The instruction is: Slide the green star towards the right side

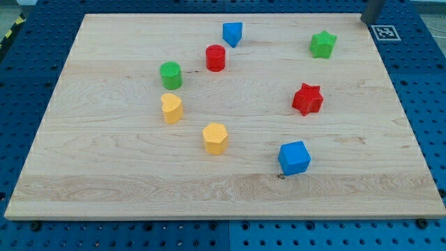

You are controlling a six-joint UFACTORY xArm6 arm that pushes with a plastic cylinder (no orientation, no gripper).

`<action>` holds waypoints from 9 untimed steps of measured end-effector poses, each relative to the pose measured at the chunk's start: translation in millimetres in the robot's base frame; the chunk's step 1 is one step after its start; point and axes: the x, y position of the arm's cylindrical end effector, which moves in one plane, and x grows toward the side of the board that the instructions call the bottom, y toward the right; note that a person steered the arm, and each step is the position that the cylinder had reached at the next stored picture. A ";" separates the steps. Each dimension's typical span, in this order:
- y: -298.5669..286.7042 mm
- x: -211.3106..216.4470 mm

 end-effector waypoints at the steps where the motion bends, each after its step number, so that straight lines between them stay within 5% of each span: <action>1: -12.9 0.0; 5: -126.5 4.4; 9: -137.5 62.5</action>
